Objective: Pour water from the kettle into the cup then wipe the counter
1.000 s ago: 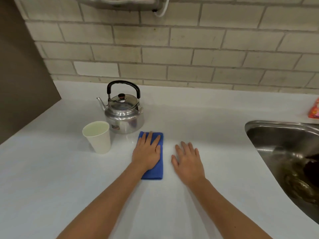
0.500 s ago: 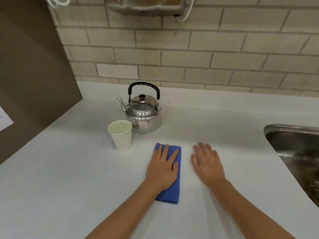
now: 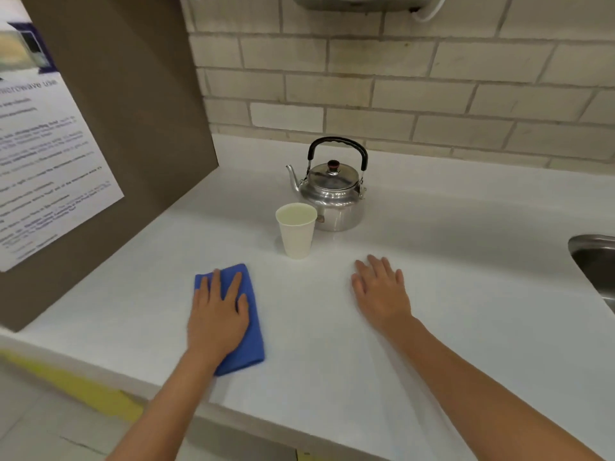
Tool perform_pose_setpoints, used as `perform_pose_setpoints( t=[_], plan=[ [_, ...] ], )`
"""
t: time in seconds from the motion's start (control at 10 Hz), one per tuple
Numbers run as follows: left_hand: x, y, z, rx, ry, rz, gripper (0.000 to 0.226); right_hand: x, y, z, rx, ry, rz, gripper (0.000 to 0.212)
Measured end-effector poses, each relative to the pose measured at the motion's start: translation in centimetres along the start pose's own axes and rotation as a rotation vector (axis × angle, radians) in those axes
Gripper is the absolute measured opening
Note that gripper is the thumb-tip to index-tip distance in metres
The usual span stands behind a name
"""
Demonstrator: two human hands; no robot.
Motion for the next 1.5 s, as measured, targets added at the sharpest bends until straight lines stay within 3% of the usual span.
perform_pose_setpoints(
  t=[0.1,0.2,0.4,0.6,0.7,0.8,1.0,1.3,1.5],
  plan=[
    [-5.2,-2.3,-0.2,-0.092,-0.085,0.075,0.053,0.4,0.1,-0.2,0.022,-0.006,-0.003,0.044],
    [-7.2,-0.4,-1.5,-0.143,-0.117,0.141,0.054,0.9,0.9,0.2,0.009,-0.005,-0.02,0.043],
    [-4.5,1.0,-2.4,-0.058,-0.129,-0.084,0.057,-0.3,0.9,1.0,0.005,0.009,-0.076,0.041],
    [-11.9,-6.5,-2.1,-0.118,-0.102,0.002,0.056,-3.1,1.6,1.0,0.066,0.047,-0.156,0.038],
    [-17.3,-7.1,-3.5,-0.146,-0.121,-0.008,0.055,-4.7,1.7,0.5,0.094,0.087,-0.187,0.037],
    [-22.5,-4.2,-6.0,-0.175,-0.161,-0.115,0.055,-6.4,1.8,0.1,0.134,0.134,-0.232,0.036],
    [-23.7,4.7,-10.1,-0.045,-0.245,-0.34,0.055,-8.1,1.5,-0.5,0.155,0.157,-0.314,0.037],
    [-22.7,5.3,-9.5,0.011,-0.304,-0.482,0.054,-8.3,1.8,0.0,0.104,0.025,-0.371,0.04],
    [-22.5,5.2,-9.0,0.023,-0.313,-0.481,0.054,-10.2,2.0,2.2,0.095,0.063,-0.357,0.042]
  ],
)
Point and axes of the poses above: each hand's wrist, its own x-axis away from the middle knuckle, its own z-axis out of the back of the hand, y = z × x, the point moved 8 cm from there along -x, towards the middle knuckle, and after that the axes turned 12 degrees about y, right-handed, at the moved point
